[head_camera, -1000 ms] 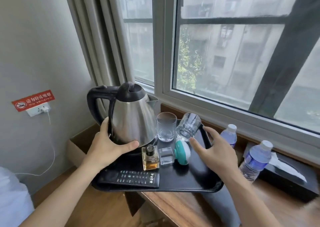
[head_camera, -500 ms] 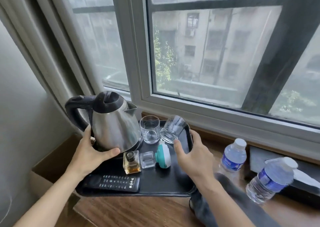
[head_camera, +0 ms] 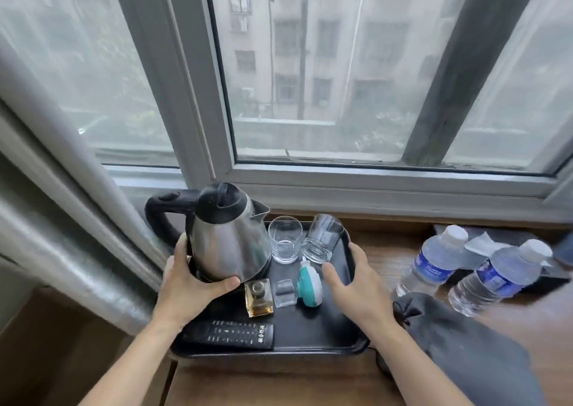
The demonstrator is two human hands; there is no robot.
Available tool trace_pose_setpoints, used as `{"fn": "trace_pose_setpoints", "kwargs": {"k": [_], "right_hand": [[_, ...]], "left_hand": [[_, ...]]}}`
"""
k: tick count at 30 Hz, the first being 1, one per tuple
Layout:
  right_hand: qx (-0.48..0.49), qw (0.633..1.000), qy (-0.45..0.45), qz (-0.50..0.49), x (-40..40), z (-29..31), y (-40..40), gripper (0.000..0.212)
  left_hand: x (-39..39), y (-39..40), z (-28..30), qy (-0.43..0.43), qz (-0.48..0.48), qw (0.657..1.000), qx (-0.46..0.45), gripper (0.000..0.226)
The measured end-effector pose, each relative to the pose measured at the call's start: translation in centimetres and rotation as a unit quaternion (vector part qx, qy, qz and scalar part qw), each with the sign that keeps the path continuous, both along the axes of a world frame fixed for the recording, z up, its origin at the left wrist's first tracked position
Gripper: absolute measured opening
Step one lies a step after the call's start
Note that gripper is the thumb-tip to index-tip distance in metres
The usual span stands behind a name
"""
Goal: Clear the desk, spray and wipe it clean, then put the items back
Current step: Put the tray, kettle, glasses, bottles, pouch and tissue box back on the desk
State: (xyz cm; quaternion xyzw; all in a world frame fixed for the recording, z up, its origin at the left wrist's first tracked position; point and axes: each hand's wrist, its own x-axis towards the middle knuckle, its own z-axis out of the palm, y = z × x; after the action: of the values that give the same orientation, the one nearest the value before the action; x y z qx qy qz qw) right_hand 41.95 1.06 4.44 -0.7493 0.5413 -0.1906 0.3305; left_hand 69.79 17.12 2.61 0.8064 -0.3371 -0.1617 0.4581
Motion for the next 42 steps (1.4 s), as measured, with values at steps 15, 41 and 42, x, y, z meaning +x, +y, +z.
{"fn": "trace_pose_setpoints", "kwargs": {"k": [15,41,42], "right_hand": [[0.068,0.987,0.036,-0.144,2.4,-6.1,-2.5,0.081],[-0.189,0.947,0.085,0.247,17.8,7.5,-4.0,0.077],[-0.199,0.943,0.092,0.251,18.3,7.5,-4.0,0.068]], "left_hand": [[1.9,-5.7,-4.1,0.002,-0.073,0.997,0.026,0.132],[5.7,-6.0,-1.1,0.075,-0.211,0.958,0.179,0.107],[5.8,-5.8,-1.1,0.066,-0.211,0.958,0.184,0.106]]}}
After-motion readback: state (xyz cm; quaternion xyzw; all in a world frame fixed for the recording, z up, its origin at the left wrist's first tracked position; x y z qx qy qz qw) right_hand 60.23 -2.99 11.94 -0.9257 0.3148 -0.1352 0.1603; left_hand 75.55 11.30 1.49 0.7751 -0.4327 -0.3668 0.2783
